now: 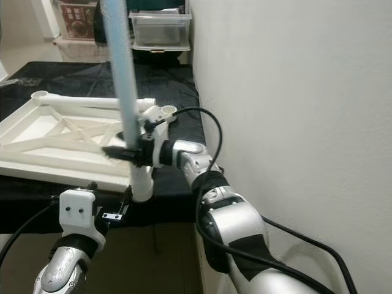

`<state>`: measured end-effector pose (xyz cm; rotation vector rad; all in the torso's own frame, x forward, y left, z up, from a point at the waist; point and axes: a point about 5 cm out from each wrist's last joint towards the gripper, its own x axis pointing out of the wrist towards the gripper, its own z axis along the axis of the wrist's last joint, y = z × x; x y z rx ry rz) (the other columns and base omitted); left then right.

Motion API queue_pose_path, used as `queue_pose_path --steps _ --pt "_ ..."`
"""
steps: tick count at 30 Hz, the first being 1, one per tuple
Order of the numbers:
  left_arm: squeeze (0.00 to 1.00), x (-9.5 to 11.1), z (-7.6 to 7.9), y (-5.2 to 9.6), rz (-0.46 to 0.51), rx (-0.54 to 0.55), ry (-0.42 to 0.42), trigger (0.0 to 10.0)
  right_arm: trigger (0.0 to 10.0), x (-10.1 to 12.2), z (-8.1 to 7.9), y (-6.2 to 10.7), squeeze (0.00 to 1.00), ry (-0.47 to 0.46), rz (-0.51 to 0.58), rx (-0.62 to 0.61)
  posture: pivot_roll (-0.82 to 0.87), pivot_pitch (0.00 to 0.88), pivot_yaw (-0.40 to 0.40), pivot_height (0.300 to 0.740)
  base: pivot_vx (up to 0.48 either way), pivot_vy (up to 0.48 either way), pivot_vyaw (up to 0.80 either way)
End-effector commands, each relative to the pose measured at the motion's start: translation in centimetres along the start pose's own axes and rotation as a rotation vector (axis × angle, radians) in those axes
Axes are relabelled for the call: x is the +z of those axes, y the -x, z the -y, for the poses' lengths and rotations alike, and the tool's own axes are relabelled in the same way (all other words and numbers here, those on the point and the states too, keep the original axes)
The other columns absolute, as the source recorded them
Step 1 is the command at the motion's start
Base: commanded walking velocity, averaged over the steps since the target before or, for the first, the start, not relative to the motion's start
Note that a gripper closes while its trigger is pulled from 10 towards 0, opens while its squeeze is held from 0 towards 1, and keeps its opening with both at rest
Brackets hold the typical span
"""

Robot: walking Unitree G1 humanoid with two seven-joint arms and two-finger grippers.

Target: Building children table

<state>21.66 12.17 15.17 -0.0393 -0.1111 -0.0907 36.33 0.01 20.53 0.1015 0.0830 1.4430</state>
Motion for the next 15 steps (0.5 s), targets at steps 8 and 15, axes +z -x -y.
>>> queue_pose_path --steps 8,15 --pt "0.0 -0.3 0.1 0.0 -0.006 0.008 -0.002 10.0 0.0 1.0 -0.2 -1.4 0.0 -0.011 0.082 -0.058 0.05 0.0 -0.068 0.74 0.0 0.0 0.0" --pt "0.0 -0.4 0.2 -0.1 -0.006 0.001 0.0 10.0 0.0 -0.8 2.3 -0.4 0.0 -0.035 0.062 -0.647 0.03 0.0 -0.055 0.74 0.0 0.0 0.0"
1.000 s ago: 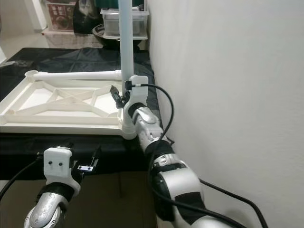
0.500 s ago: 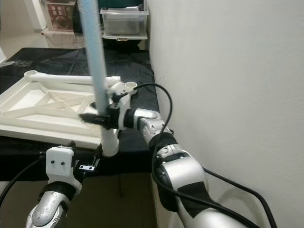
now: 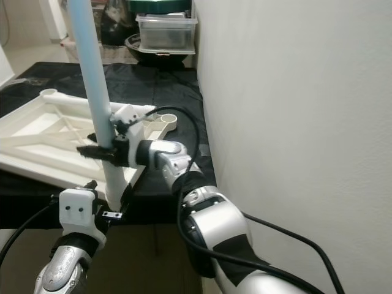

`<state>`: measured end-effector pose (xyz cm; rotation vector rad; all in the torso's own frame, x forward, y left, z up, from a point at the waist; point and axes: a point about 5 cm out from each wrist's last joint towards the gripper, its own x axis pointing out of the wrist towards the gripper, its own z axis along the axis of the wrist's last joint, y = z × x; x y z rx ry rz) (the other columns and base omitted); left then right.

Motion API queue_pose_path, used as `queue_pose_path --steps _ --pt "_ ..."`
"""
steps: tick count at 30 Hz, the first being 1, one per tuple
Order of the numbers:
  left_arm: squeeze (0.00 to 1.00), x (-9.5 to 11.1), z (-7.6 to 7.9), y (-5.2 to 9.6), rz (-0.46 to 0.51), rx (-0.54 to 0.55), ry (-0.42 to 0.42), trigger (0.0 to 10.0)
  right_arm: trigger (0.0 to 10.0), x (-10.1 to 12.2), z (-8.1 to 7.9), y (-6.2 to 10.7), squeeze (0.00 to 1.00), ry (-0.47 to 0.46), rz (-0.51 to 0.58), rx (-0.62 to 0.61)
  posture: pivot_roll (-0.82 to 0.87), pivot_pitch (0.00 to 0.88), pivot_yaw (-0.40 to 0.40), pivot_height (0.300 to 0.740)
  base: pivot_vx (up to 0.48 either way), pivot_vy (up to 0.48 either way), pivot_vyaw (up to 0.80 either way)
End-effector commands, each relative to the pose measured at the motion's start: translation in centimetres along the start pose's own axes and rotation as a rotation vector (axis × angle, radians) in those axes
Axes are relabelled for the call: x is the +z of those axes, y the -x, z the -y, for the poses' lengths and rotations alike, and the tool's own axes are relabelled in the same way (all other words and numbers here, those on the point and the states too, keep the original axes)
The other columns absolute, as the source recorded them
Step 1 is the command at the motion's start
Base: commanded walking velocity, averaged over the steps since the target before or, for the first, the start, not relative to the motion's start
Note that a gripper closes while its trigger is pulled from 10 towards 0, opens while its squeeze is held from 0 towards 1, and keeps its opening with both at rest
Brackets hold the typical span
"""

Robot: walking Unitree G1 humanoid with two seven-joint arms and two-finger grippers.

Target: Building children table

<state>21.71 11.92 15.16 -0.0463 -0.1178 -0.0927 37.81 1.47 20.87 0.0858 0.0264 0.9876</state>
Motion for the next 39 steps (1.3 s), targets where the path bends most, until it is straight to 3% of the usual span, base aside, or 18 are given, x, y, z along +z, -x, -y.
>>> queue_pose_path --steps 1,2,4,6,7,9,11,12,14,21,22,24,25,29,30,33,37,39 --pt "0.0 -0.4 -0.1 0.0 -0.013 0.003 -0.007 10.0 0.0 -1.2 1.5 0.8 0.0 -0.066 -0.016 -0.196 0.03 0.0 -0.055 0.74 0.0 0.0 0.0" --pt "0.0 -0.4 -0.1 0.0 -0.014 0.003 -0.007 10.0 0.0 -1.5 2.2 1.1 0.0 -0.064 -0.026 -0.329 0.03 0.0 -0.055 0.74 0.0 0.0 0.0" --pt "0.0 -0.4 -0.1 -0.1 -0.014 0.003 -0.007 10.0 0.0 -1.6 2.8 1.5 0.0 -0.046 -0.033 -0.424 0.02 0.0 -0.049 0.74 0.0 0.0 0.0" --pt "0.0 -0.4 -0.1 -0.1 -0.014 0.003 -0.007 10.0 0.0 -1.6 2.8 1.5 0.0 -0.046 -0.033 -0.424 0.02 0.0 -0.049 0.74 0.0 0.0 0.0" --pt "0.0 -0.5 -0.1 0.0 -0.015 0.0 -0.005 10.0 0.0 -1.7 4.3 2.6 0.0 -0.047 -0.031 -0.646 0.02 0.0 -0.043 0.74 0.0 0.0 0.0" --pt "0.0 -0.5 -0.1 0.0 -0.016 -0.001 -0.005 10.0 0.0 -1.8 4.6 2.8 0.0 -0.05 -0.03 -0.692 0.02 0.0 -0.043 0.74 0.0 0.0 0.0" --pt "0.0 -0.5 -0.1 -0.1 -0.014 -0.004 -0.005 10.0 0.0 -1.8 6.2 4.6 0.0 -0.14 0.009 -0.992 0.02 0.0 -0.047 0.74 0.0 0.0 0.0" --pt "0.0 -0.5 -0.1 -0.1 -0.014 -0.004 -0.005 10.0 0.0 -1.8 6.2 4.6 0.0 -0.14 0.009 -0.992 0.02 0.0 -0.047 0.74 0.0 0.0 0.0" --pt "0.0 -0.4 -0.1 -0.2 -0.012 -0.005 -0.006 10.0 0.0 -2.2 6.5 5.4 0.0 -0.207 0.02 -1.149 0.02 0.0 -0.045 0.74 0.0 0.0 0.0" --pt "0.0 -0.4 0.0 -0.2 -0.013 -0.01 -0.006 10.0 0.0 -2.9 5.2 4.5 0.0 -0.286 0.03 -1.156 0.02 0.0 -0.039 0.74 0.0 0.0 0.0" --pt "0.0 -0.4 0.0 -0.2 -0.012 -0.01 -0.004 10.0 10.0 -2.6 4.8 4.0 0.0 -0.27 0.04 -1.112 0.01 0.0 -0.041 0.74 0.0 0.0 0.0" --pt "0.0 -0.4 0.1 -0.2 -0.012 -0.008 -0.003 10.0 10.0 -2.0 4.1 3.0 0.0 -0.251 0.075 -1.0 0.0 0.0 -0.049 0.74 0.0 0.0 0.0" --pt "0.0 -0.4 0.1 -0.1 -0.012 -0.007 -0.002 10.0 10.0 -1.8 3.8 2.7 1.0 -0.228 0.086 -0.963 -0.01 0.0 -0.041 0.74 0.0 0.0 0.0" --pt "0.0 -0.4 0.0 -0.1 -0.014 -0.007 -0.004 10.0 10.0 -1.1 3.9 2.6 1.0 -0.191 0.131 -0.882 -0.01 0.0 -0.041 0.74 0.0 0.0 0.0" --pt "0.0 -0.4 0.0 -0.1 -0.014 -0.007 -0.004 10.0 10.0 -0.7 4.0 2.6 0.0 -0.182 0.154 -0.838 -0.01 0.0 -0.041 0.74 0.0 0.0 0.0" --pt "0.0 -0.4 -0.1 -0.2 -0.011 -0.006 -0.004 10.0 10.0 0.3 3.8 2.2 0.0 -0.207 0.202 -0.578 0.0 0.0 -0.035 0.74 0.0 0.0 0.0" --pt "0.0 -0.4 -0.1 -0.2 -0.01 -0.006 -0.004 10.0 10.0 0.4 3.7 2.2 0.0 -0.192 0.2 -0.496 0.0 0.0 -0.035 0.74 0.0 0.0 0.0" --pt "0.0 -0.3 -0.2 -0.2 -0.009 -0.006 -0.006 10.0 10.0 0.4 3.5 2.4 0.0 -0.133 0.135 -0.234 -0.01 0.0 -0.035 0.74 0.0 0.0 0.0"
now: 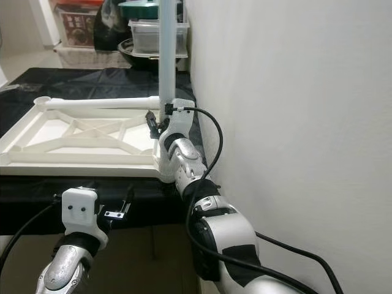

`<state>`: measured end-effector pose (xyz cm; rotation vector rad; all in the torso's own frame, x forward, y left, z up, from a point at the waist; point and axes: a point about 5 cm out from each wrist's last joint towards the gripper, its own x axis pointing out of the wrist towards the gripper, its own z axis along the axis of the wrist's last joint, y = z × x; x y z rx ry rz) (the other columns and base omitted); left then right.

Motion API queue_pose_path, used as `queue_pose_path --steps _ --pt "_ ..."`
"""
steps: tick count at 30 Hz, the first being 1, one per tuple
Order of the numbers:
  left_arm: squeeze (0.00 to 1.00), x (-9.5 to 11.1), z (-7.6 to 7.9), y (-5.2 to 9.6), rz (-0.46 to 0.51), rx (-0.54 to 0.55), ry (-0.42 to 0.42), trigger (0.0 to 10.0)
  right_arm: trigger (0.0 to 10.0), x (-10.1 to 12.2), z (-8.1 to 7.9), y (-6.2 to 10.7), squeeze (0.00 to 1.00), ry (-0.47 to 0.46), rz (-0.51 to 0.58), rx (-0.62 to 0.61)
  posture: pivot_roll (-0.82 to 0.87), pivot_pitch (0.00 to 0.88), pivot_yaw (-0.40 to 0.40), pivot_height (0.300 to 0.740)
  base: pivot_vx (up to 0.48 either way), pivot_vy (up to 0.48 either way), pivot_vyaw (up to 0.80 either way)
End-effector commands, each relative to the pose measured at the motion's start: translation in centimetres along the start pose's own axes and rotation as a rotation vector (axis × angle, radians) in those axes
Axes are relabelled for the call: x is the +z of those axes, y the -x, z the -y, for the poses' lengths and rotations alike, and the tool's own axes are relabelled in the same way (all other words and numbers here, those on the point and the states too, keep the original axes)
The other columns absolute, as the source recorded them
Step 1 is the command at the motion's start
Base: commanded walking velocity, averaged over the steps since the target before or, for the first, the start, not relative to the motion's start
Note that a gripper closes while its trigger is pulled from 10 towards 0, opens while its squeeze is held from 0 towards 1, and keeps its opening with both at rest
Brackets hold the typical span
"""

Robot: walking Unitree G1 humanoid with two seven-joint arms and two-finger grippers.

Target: Building children table

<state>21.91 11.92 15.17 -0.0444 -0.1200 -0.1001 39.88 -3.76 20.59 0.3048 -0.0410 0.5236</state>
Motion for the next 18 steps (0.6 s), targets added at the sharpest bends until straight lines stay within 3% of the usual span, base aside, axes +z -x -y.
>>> queue_pose_path --steps 1,2,3,4,6,7,9,14,15,18 --pt "0.0 -0.4 -0.2 0.0 -0.013 0.001 -0.005 10.0 10.0 -0.1 -1.4 0.1 0.0 0.038 -0.103 0.346 -0.01 0.0 -0.035 0.74 0.0 0.0 0.0" --pt "0.0 -0.4 -0.2 0.0 -0.013 0.001 -0.005 10.0 10.0 -0.1 -1.4 0.1 0.0 0.038 -0.103 0.346 -0.01 0.0 -0.035 0.74 0.0 0.0 0.0" --pt "0.0 -0.4 -0.2 0.0 -0.015 0.0 -0.006 10.0 10.0 -0.2 -1.6 0.5 0.0 0.056 -0.156 0.482 -0.01 0.0 -0.035 0.74 0.0 0.0 0.0" --pt "0.0 -0.4 -0.2 0.0 -0.015 0.0 -0.006 10.0 10.0 -0.2 -1.6 0.5 0.0 0.056 -0.156 0.482 -0.01 0.0 -0.035 0.74 0.0 0.0 0.0" --pt "0.0 -0.4 -0.2 0.0 -0.017 -0.002 -0.006 10.0 10.0 -0.6 -2.2 1.0 0.0 0.077 -0.226 0.658 0.02 0.002 -0.036 0.74 0.0 0.0 0.0" --pt "0.0 -0.4 -0.2 0.0 -0.017 -0.002 -0.006 10.0 10.0 -0.6 -2.2 1.0 0.0 0.077 -0.226 0.658 0.02 0.002 -0.036 0.74 0.0 0.0 0.0" --pt "0.0 -0.4 -0.1 0.1 -0.015 -0.001 -0.004 10.0 10.0 -1.3 -3.1 1.4 0.0 0.104 -0.301 0.79 0.02 0.004 -0.046 0.74 0.0 0.0 0.0" --pt "0.0 -0.4 0.0 0.1 -0.017 -0.002 -0.005 10.0 10.0 -1.6 -4.2 1.5 0.0 0.096 -0.343 0.882 0.03 0.0 -0.055 0.74 0.0 0.0 0.0" --pt "0.0 -0.4 0.0 0.1 -0.017 -0.001 -0.006 10.0 0.7 -1.4 -4.9 1.4 0.0 0.092 -0.342 0.927 0.04 0.002 -0.066 0.74 0.0 0.0 0.0" --pt "0.0 -0.4 0.0 0.2 -0.016 0.003 -0.005 10.0 0.0 -1.0 -5.9 1.0 0.0 0.096 -0.325 0.954 0.04 0.002 -0.066 0.74 0.0 0.0 0.0"
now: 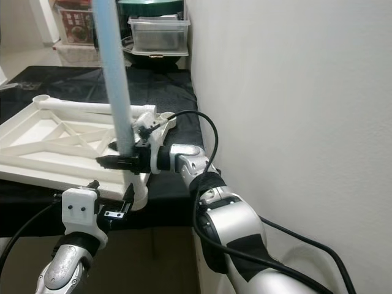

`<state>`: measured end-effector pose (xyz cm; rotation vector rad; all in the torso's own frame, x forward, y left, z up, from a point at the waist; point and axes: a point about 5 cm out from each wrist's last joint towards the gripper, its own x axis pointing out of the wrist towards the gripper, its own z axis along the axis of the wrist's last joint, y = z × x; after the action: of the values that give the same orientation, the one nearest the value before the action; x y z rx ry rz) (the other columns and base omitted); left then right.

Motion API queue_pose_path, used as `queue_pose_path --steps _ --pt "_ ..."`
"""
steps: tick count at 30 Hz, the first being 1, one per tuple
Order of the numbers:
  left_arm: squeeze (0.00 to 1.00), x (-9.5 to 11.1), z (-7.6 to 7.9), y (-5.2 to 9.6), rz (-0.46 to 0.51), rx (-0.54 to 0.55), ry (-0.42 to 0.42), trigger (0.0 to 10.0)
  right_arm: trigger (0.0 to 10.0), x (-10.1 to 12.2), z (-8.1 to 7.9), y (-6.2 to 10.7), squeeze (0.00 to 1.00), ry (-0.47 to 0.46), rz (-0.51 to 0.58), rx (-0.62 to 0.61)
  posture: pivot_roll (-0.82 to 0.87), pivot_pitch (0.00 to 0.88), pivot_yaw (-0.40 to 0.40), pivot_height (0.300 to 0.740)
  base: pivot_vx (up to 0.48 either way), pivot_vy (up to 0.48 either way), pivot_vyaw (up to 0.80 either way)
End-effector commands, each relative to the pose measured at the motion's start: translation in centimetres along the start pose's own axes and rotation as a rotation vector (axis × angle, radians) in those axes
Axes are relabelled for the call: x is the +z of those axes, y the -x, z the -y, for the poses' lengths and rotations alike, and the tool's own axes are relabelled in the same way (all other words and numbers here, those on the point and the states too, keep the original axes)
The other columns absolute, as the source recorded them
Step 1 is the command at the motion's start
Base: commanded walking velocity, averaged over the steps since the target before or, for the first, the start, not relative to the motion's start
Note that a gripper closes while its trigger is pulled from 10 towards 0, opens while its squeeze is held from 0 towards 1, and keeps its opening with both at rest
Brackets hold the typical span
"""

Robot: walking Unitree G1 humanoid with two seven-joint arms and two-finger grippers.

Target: Building children table

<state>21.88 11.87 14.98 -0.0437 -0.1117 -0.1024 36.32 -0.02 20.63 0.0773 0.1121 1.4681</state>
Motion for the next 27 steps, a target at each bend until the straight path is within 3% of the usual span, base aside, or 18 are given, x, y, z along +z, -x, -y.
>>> queue_pose_path --steps 1,3,4,6,7,10,11,12,14,15,17,18,20,21,22,24,27 --pt "0.0 -0.2 0.0 0.1 -0.007 0.005 -0.005 10.0 0.0 0.4 -0.4 -0.8 0.0 -0.003 0.003 0.039 0.04 0.002 -0.066 0.74 0.0 0.0 0.0" --pt "0.0 -0.2 -0.1 0.1 -0.008 0.008 -0.004 10.0 0.0 0.8 0.0 -1.5 0.0 0.025 0.034 -0.101 0.03 0.0 -0.072 0.74 0.0 0.0 0.0" --pt "0.0 -0.2 -0.1 0.1 -0.008 0.008 -0.004 10.0 0.0 0.8 0.0 -1.5 0.0 0.025 0.034 -0.101 0.03 0.0 -0.072 0.74 0.0 0.0 0.0" --pt "0.0 -0.3 0.0 0.1 -0.008 0.008 -0.004 10.0 0.0 1.0 0.7 -1.7 0.0 0.012 0.069 -0.273 0.03 0.0 -0.072 0.74 0.0 0.0 0.0" --pt "0.0 -0.2 0.1 0.1 -0.006 0.007 -0.004 10.0 0.0 0.8 1.5 -1.4 0.0 -0.018 0.092 -0.446 0.03 0.0 -0.072 0.74 0.0 0.0 0.0" --pt "0.0 -0.3 0.0 0.0 -0.006 0.006 -0.004 10.0 0.0 0.5 1.9 -1.2 0.0 -0.034 0.09 -0.547 0.03 0.0 -0.067 0.74 0.0 0.0 0.0" --pt "0.0 -0.3 0.0 0.0 -0.006 0.007 -0.003 10.0 0.0 -0.2 2.7 -0.2 0.0 -0.033 0.065 -0.735 0.02 0.0 -0.065 0.74 0.0 0.0 0.0" --pt "0.0 -0.3 0.0 0.0 -0.006 0.007 -0.003 10.0 0.0 -0.2 2.7 -0.2 0.0 -0.033 0.065 -0.735 0.02 0.0 -0.065 0.74 0.0 0.0 0.0" --pt "0.0 -0.4 0.1 0.0 -0.009 0.004 -0.003 10.0 0.0 -1.2 4.0 2.1 0.0 -0.047 0.039 -1.018 0.02 0.0 -0.058 0.74 0.0 0.0 0.0" --pt "0.0 -0.4 0.1 0.0 -0.009 0.004 -0.003 10.0 0.0 -1.2 4.0 2.1 0.0 -0.047 0.039 -1.018 0.02 0.0 -0.058 0.74 0.0 0.0 0.0" --pt "0.0 -0.5 0.3 0.0 -0.012 0.0 -0.001 10.0 0.0 -1.8 4.7 4.1 0.0 -0.079 0.039 -1.243 0.02 0.0 -0.053 0.74 0.0 0.0 0.0" --pt "0.0 -0.5 0.3 0.0 -0.012 0.0 -0.001 10.0 0.0 -1.8 4.7 4.1 0.0 -0.079 0.039 -1.243 0.02 0.0 -0.053 0.74 0.0 0.0 0.0" --pt "0.0 -0.5 0.3 0.0 -0.013 -0.003 -0.002 10.0 0.0 -2.2 5.1 5.7 0.0 -0.134 0.073 -1.432 0.02 0.0 -0.053 0.74 0.0 0.0 0.0" --pt "0.0 -0.5 0.3 0.0 -0.013 -0.003 -0.002 10.0 0.0 -2.2 5.1 5.7 0.0 -0.134 0.073 -1.432 0.02 0.0 -0.053 0.74 0.0 0.0 0.0" --pt "0.0 -0.5 0.3 0.0 -0.012 -0.003 -0.002 10.0 0.0 -2.3 5.0 6.2 0.0 -0.183 0.116 -1.523 0.02 0.0 -0.05 0.74 0.0 0.0 0.0" --pt "0.0 -0.5 0.3 0.0 -0.012 -0.003 -0.002 10.0 0.0 -2.3 5.0 6.2 0.0 -0.183 0.116 -1.523 0.02 0.0 -0.05 0.74 0.0 0.0 0.0" --pt "0.0 -0.4 0.3 -0.1 -0.008 -0.006 -0.001 10.0 0.0 -2.1 4.5 5.6 0.0 -0.248 0.191 -1.621 0.02 0.0 -0.05 0.74 0.0 0.0 0.0"
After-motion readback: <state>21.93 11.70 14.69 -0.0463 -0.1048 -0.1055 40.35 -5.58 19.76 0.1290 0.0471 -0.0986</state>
